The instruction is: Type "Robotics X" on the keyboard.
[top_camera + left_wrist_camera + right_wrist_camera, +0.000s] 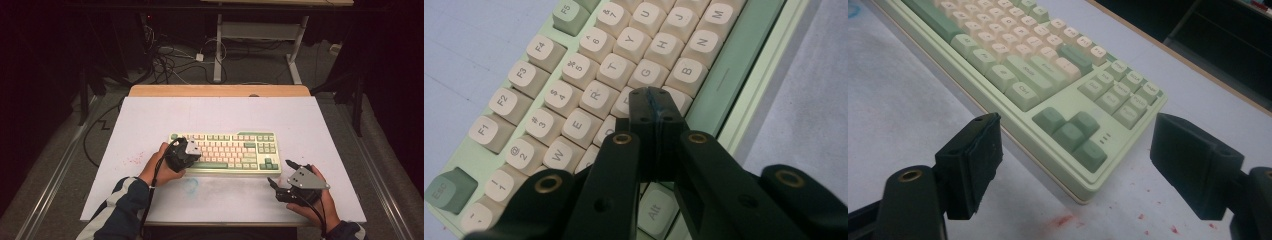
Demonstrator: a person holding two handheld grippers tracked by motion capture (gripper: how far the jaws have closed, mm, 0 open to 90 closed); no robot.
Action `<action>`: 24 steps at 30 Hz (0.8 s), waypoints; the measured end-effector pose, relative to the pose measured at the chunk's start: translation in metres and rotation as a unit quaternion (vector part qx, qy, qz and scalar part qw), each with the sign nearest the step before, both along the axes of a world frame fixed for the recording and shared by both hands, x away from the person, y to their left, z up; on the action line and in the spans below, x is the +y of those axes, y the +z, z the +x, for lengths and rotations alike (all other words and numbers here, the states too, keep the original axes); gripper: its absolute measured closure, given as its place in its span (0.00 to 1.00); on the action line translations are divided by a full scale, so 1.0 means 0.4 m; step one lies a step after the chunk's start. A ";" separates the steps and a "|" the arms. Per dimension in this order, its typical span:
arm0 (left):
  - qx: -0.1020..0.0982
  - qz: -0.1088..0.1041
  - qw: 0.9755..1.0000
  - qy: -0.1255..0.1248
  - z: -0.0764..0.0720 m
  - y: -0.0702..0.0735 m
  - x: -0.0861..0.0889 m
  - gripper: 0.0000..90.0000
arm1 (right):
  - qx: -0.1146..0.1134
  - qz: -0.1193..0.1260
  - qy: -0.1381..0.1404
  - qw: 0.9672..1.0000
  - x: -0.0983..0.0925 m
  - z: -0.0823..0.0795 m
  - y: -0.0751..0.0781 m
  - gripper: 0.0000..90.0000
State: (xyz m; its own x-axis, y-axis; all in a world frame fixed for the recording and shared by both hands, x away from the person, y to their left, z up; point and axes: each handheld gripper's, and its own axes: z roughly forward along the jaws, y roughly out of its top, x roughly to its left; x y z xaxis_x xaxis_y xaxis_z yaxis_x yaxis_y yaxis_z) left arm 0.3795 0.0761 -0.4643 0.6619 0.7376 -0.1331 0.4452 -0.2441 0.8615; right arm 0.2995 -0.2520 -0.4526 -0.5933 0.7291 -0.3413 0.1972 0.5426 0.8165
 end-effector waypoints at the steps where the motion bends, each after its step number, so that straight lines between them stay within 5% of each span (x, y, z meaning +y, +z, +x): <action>1: 0.000 -0.001 1.000 0.000 0.000 0.000 0.000 0.97 | 0.000 0.000 0.001 1.000 0.000 0.000 0.000 0.24; 5: -0.003 0.012 1.000 -0.002 -0.003 -0.009 -0.004 0.97 | 0.003 0.001 0.002 1.000 0.002 0.001 -0.001 0.24; 14: -0.027 -0.017 0.999 0.006 -0.010 0.007 0.013 0.94 | 0.007 0.002 0.003 1.000 0.004 0.002 -0.003 0.24; 24: -0.085 -0.051 0.995 0.020 -0.036 0.024 0.071 0.70 | 0.009 0.013 -0.004 1.000 -0.002 0.011 0.003 0.24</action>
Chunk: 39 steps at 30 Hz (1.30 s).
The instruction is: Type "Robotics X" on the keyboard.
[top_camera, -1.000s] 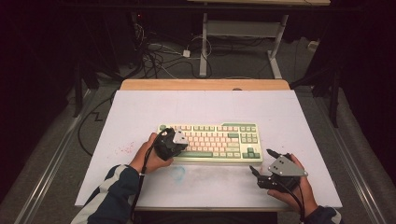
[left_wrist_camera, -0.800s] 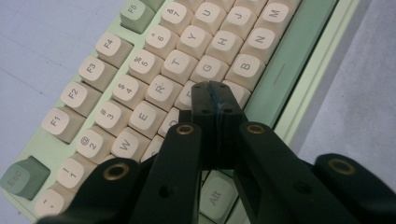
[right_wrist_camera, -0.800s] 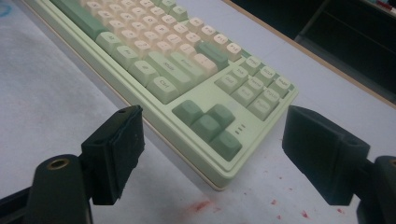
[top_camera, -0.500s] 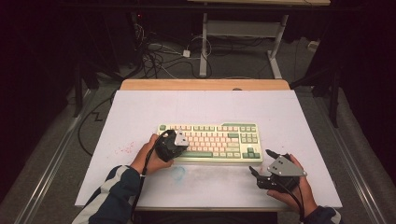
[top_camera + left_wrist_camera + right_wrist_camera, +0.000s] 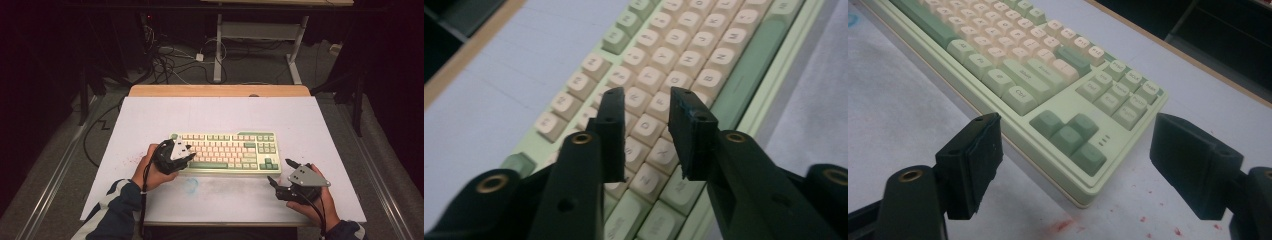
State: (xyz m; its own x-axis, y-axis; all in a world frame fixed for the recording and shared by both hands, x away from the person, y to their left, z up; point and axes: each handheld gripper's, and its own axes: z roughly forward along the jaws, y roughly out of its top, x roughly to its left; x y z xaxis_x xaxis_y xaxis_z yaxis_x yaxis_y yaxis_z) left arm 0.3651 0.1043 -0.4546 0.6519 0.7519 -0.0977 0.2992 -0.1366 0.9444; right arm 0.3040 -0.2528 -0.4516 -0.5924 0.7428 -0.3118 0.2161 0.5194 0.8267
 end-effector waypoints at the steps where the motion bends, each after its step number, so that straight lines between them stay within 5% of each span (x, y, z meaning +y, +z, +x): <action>1: -0.001 -0.003 1.000 -0.001 -0.003 0.001 0.007 0.66 | 0.000 0.001 0.000 1.000 0.000 0.001 0.001 0.24; 9: -0.022 -0.016 0.999 0.041 -0.022 -0.014 0.055 0.32 | 0.001 0.003 -0.005 1.000 0.001 0.008 0.003 0.24; 13: -0.021 -0.027 0.998 0.060 -0.037 -0.028 0.089 0.23 | 0.004 0.007 -0.006 1.000 0.000 0.009 0.003 0.24; 31: 0.002 -0.010 0.995 0.094 -0.090 -0.075 0.165 0.21 | 0.006 0.017 -0.005 1.000 0.016 0.043 0.011 0.24; 39: 0.019 -0.017 0.994 0.103 -0.090 -0.076 0.176 0.32 | 0.007 0.014 0.003 1.000 0.033 0.051 0.009 0.24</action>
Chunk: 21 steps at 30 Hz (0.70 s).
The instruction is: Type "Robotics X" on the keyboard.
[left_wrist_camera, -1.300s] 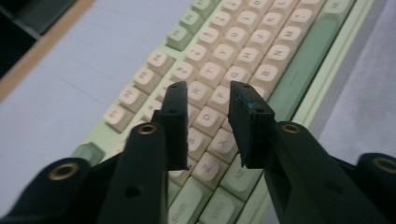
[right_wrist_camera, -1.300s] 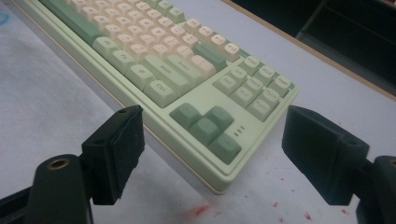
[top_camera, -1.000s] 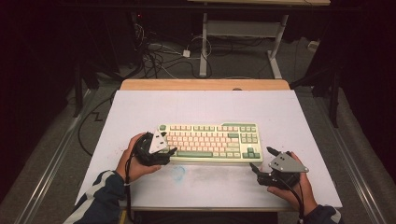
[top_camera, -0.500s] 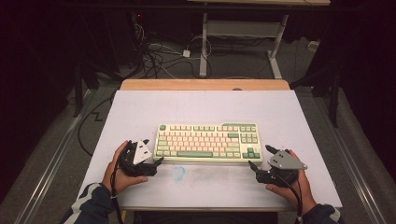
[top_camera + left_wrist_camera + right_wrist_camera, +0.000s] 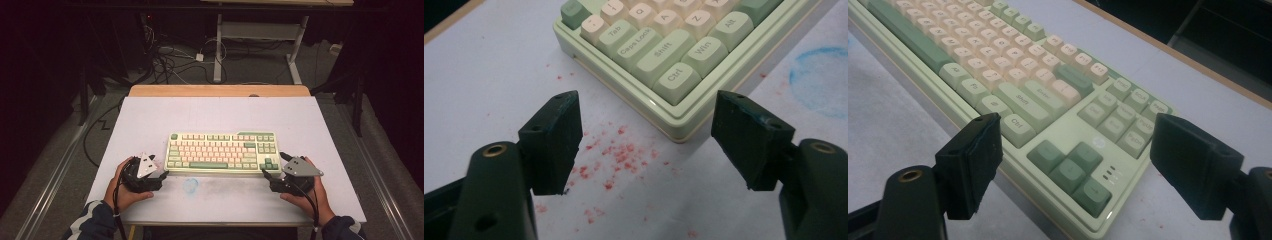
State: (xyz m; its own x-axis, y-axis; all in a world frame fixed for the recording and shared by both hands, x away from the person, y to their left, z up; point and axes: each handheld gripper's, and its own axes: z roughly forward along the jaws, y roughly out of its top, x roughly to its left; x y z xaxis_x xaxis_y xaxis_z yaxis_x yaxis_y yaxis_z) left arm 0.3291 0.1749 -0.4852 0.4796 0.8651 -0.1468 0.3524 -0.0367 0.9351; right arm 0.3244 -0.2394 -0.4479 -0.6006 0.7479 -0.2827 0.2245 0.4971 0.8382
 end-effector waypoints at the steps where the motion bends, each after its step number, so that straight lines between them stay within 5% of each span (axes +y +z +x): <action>1: 0.002 0.002 1.000 -0.001 0.000 -0.001 0.000 0.34 | 0.000 -0.001 0.001 1.000 0.002 0.001 -0.001 0.24; 15: 0.013 -0.006 1.000 -0.005 0.001 0.008 -0.001 0.42 | -0.004 -0.008 0.019 1.000 0.049 0.029 -0.003 0.24; 21: 0.034 -0.007 0.999 -0.025 0.000 0.018 -0.001 0.75 | -0.004 -0.017 0.024 1.000 0.055 0.019 -0.012 0.24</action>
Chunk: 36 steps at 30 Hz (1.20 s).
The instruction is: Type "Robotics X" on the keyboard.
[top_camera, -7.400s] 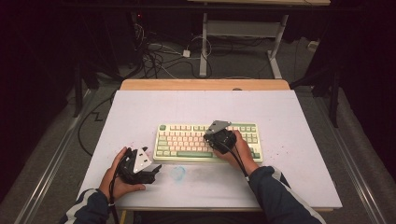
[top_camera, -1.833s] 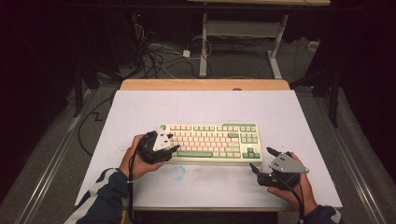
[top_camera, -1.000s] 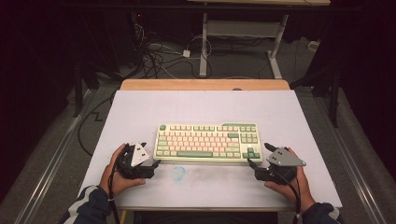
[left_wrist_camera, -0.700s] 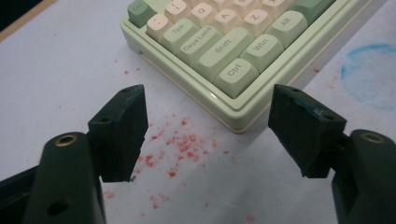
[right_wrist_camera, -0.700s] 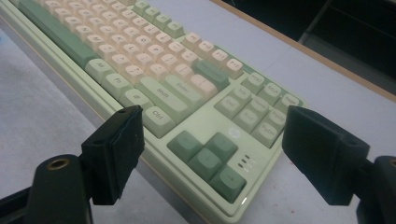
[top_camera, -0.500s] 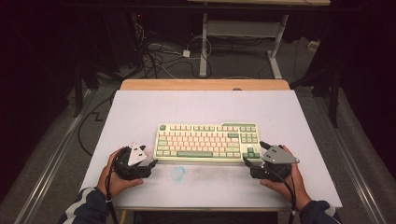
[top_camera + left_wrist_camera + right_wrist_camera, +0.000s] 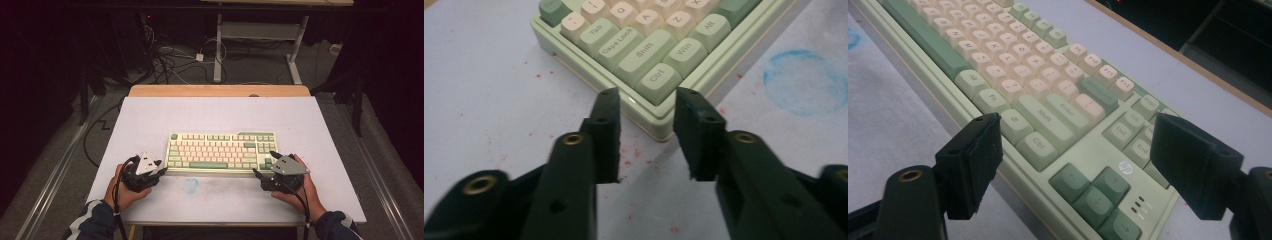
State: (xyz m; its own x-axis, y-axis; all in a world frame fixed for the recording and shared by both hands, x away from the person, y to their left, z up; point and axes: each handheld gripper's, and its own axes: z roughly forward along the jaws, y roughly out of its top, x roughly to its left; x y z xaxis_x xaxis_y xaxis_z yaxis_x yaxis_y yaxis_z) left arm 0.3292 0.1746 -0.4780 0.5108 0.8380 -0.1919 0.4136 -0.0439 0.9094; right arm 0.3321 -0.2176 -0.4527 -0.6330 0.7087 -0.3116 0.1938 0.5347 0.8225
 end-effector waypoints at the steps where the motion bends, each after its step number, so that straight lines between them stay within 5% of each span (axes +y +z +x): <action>1: 0.003 -0.001 1.000 0.001 0.002 0.001 -0.002 0.81 | 0.000 0.001 0.001 1.000 -0.001 -0.002 0.000 0.24; 8: 0.011 0.000 1.000 -0.013 0.013 0.017 -0.016 0.96 | -0.003 0.002 -0.002 1.000 -0.009 -0.005 0.001 0.24; 36: 0.020 0.025 0.998 -0.055 0.112 0.055 -0.131 0.97 | -0.001 -0.008 -0.002 1.000 -0.009 -0.012 -0.006 0.24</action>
